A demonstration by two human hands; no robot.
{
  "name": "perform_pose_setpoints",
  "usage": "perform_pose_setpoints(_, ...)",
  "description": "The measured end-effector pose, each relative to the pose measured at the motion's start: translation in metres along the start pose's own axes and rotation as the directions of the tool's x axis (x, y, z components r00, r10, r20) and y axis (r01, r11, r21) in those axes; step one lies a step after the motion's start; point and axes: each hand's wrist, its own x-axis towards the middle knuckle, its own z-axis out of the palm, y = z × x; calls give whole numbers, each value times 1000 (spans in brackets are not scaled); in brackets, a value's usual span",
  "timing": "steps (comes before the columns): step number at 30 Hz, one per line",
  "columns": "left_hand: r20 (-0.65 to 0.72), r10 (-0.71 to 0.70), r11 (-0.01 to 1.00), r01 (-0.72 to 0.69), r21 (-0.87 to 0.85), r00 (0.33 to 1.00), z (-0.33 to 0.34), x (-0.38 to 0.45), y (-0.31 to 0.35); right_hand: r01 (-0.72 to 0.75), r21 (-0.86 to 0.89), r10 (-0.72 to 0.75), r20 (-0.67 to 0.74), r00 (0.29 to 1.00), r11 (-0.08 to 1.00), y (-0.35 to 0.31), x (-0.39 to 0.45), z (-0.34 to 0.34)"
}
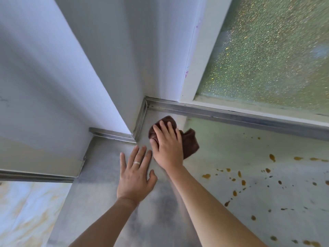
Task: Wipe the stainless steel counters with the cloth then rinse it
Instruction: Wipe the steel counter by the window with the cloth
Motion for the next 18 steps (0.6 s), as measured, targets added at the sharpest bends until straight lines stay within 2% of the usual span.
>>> perform_pose_setpoints(4, -7, -3, 1000, 3, 16, 1000, -2, 0, 1, 75, 24, -77, 49, 996, 997, 15, 31, 6)
perform_pose_setpoints(7, -10, -17, 1000, 17, -1, 1000, -3, 0, 2, 46, 8, -47, 20, 999, 999, 45, 32, -3)
perform_pose_setpoints(13, -4, -19, 1000, 19, -24, 1000, -5, 0, 3, -176, -92, 171, -61, 983, 980, 129, -5, -46)
perform_pose_setpoints(18, -33, 0, 995, -4, -95, 999, -3, -1, 1, -477, -66, 471, -91, 878, 876, 183, -39, -85)
